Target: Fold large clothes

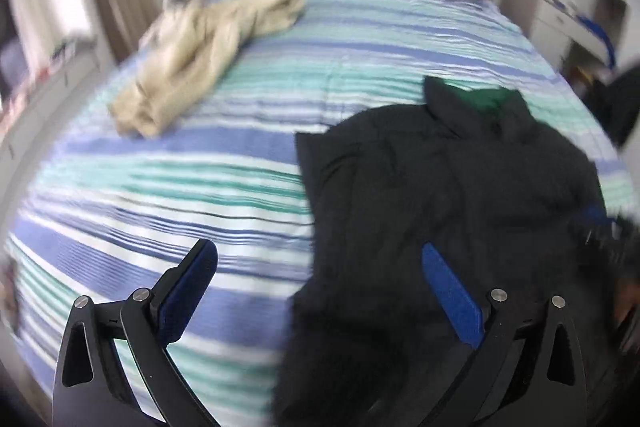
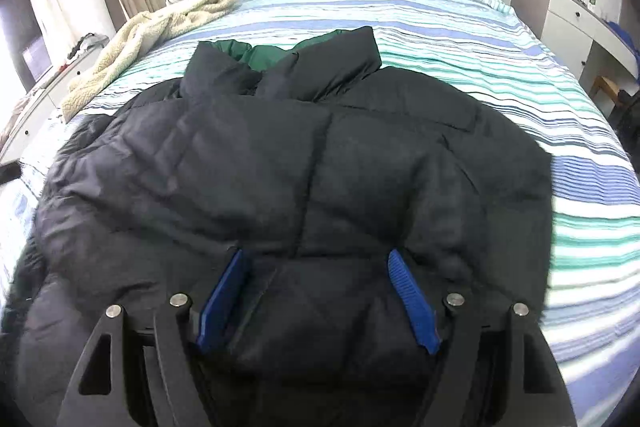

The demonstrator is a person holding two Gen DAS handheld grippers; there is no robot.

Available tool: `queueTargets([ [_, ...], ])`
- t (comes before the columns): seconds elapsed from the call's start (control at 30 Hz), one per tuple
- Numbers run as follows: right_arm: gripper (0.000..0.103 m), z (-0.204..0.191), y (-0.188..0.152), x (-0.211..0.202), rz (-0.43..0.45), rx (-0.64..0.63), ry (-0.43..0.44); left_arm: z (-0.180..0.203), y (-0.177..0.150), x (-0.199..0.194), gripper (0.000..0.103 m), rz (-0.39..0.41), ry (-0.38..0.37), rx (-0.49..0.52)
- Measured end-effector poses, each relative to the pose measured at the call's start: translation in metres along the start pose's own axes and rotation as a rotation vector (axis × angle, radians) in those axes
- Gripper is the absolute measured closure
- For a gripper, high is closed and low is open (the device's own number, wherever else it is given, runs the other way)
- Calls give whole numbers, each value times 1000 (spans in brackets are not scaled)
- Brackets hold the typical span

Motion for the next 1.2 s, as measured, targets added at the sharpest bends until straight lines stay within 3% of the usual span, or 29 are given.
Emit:
queueTargets([
  [0.1,28,-14,-10,-45,-5,-70,13,-9,-12,-36,1,23,9,66],
  [0.23,28,-34,-50,-89,-76,-200,22,11,-50,-42,1,-59,-98,60],
  [0.33,28,-41,-99,-105,-154,-260,23,42,-100,-36,1,-121,-117,120],
  [0.43,28,-43,-140,-117,-207,-262,31,69,-157,-43,1,-196,-139,186],
  [0.5,28,-43,-169,-131,-212,-259,18,73,-181,-55,1,-191,-112,218],
  [0.63,28,-37,-209,-163,-178,-204,17,63,-204,-89,1,-173,-106,211],
  [0.8,28,-29,-242,-189,-170,-137,-7,47,-232,-110,1,-262,-112,204],
  [0.93,28,-23,-257,-222,-154,-97,-5,25,-253,-134,1,-292,-109,138],
  [1.07,28,-1,-253,-249,-83,31,-16,-13,-243,-154,1,-224,-95,-40],
  [1.13,28,22,-248,-254,-40,124,-33,-29,-236,-148,1,-207,-106,-134],
  [1.2,28,45,-249,-250,-51,225,-37,-42,-231,-136,1,-204,-131,-213],
])
Point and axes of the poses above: each gripper's, at about its wrist camera, not at the fingertips, and x roughly the way its jaws point, z to its right, y to its top, the point moved 5 cm from there along x, roughly the way its jaws point, and after that the axes turned 4 degrees about z, right-handed, at the moved point
